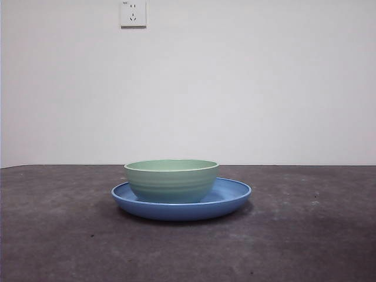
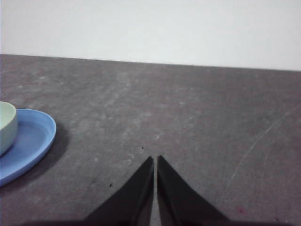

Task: Place the green bowl on the blue plate

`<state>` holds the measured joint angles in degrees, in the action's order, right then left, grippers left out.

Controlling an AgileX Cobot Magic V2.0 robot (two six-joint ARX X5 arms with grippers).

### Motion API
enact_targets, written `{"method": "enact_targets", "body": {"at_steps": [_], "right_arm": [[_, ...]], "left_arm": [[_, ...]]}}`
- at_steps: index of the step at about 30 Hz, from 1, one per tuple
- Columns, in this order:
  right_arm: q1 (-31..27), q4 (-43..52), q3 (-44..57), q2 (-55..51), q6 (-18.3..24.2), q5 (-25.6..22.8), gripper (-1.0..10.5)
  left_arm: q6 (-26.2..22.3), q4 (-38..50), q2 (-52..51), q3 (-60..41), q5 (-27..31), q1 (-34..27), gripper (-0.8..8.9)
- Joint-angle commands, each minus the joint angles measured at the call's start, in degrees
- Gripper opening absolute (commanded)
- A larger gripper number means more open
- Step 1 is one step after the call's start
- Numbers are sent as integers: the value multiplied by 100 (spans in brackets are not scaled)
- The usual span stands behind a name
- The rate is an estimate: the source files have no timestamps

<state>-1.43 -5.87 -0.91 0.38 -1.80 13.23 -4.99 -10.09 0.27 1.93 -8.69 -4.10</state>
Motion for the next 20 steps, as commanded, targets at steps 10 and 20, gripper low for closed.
{"method": "enact_targets", "body": {"at_steps": [10, 20], "right_arm": [[17, -315, 31, -17, -505, 24, 7], [17, -317, 26, -17, -503, 24, 7]], "left_arm": [[35, -59, -9, -114, 15, 0, 15], [35, -59, -9, -114, 15, -2, 15]]}}
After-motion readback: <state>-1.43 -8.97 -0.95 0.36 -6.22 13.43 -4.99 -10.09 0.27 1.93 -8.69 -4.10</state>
